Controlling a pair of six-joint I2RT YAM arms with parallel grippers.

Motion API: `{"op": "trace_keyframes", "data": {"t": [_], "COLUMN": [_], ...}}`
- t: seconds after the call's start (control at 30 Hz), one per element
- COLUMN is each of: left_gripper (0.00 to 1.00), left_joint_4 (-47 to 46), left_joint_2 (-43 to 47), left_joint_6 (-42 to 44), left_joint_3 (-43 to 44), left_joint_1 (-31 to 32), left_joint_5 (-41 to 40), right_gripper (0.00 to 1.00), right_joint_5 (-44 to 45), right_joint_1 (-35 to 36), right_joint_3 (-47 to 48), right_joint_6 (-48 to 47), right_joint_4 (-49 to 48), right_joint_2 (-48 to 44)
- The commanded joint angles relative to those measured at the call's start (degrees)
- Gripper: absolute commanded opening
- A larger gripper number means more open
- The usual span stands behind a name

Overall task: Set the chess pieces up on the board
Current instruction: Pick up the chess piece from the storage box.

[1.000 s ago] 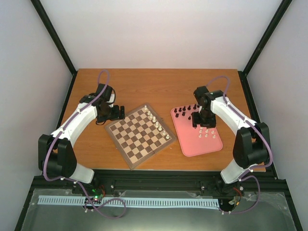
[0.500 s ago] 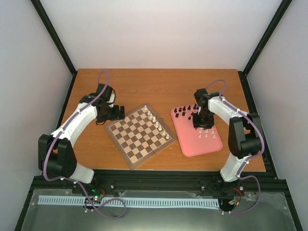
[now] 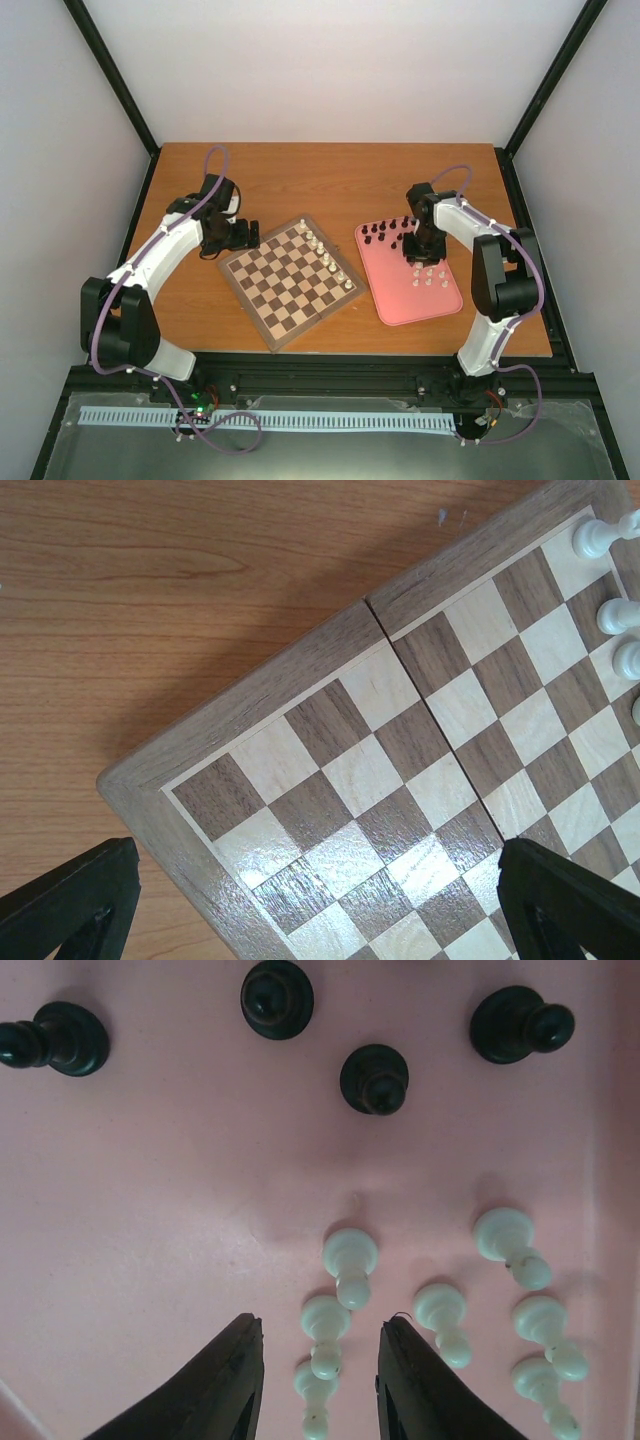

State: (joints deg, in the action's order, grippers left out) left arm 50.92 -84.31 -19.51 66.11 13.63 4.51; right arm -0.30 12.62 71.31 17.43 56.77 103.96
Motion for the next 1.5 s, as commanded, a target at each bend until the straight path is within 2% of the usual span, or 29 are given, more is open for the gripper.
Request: {"op": "trace_keyframes", "data": {"t": [0.0,0.6,1.0,1.07,1.47], "left_gripper": [1.00,1.00,1.00,1.00,1.00], "left_joint_4": [0.2,0.4,0.5,0.5,0.3], "left_joint_2": [-0.6,-0.6,-0.2,-0.1,0.1], "left_joint_6": [0.9,0.9,0.9,0.9,0.8], "left_joint_3": [0.8,1.0,0.8,0.8,0.9], "left_joint_1": [0.3,0.2,0.3,0.3,0.3], "left_joint_5": [-0.2,-0.5,-0.7,-0.8,-0.5], "right_gripper": [0.32,0.26,0.09,0.03,0.03], "right_joint_5": [1.0,1.7,1.0,1.3,0.7], "right_joint_1": [-0.7,-1.2,-1.3,-1.3,-0.8], "right_joint_3": [0.9,1.5,0.2,0.2,4.1], "right_joint_6": [0.6,0.6,0.7,0.6,1.3], "right_joint_4": [-1.2,-1.6,-2.1,-2.0,1.9], "right_joint_2": [0.3,2.2,2.5,2.5,-3.8]}}
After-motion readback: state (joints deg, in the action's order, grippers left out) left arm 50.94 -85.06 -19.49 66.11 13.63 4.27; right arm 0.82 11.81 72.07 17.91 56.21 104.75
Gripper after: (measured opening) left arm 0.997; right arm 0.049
